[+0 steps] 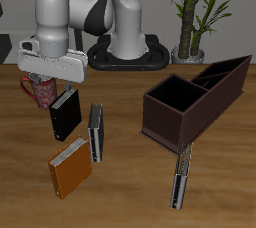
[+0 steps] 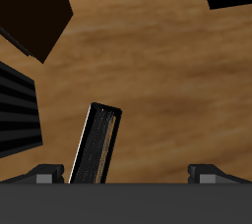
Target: Place the black book into the left desk caddy's left compartment
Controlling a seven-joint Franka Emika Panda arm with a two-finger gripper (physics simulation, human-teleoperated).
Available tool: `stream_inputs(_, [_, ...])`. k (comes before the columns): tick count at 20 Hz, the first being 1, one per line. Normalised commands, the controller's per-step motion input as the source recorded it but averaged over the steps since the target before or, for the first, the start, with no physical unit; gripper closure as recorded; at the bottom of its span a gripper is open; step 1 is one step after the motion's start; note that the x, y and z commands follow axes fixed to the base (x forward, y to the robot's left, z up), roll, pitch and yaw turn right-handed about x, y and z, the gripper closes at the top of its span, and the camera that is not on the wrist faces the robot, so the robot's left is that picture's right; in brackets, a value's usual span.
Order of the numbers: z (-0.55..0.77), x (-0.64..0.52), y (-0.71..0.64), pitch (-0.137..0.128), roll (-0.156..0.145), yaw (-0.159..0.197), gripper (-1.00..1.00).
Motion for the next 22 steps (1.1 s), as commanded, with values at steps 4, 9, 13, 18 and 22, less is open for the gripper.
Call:
stream_inputs(4, [-0.33, -0.07, 0.21, 0.026, 0.023, -0.033, -1.0])
stream_inputs(9, [-0.34, -0.05, 0.29, 0.036, 0.054, 0.015, -1.0])
stream_inputs(13, [-0.34, -0.01, 0.08, 0.052, 0.002, -0.024, -1.0])
stream_inputs(18, [-0.2, 0.02, -0.07, 0.021, -0.006, -0.01, -1.0])
stream_inputs(22, [-0.27, 0.02, -0.08, 0.034, -0.017, -0.031, -1.0])
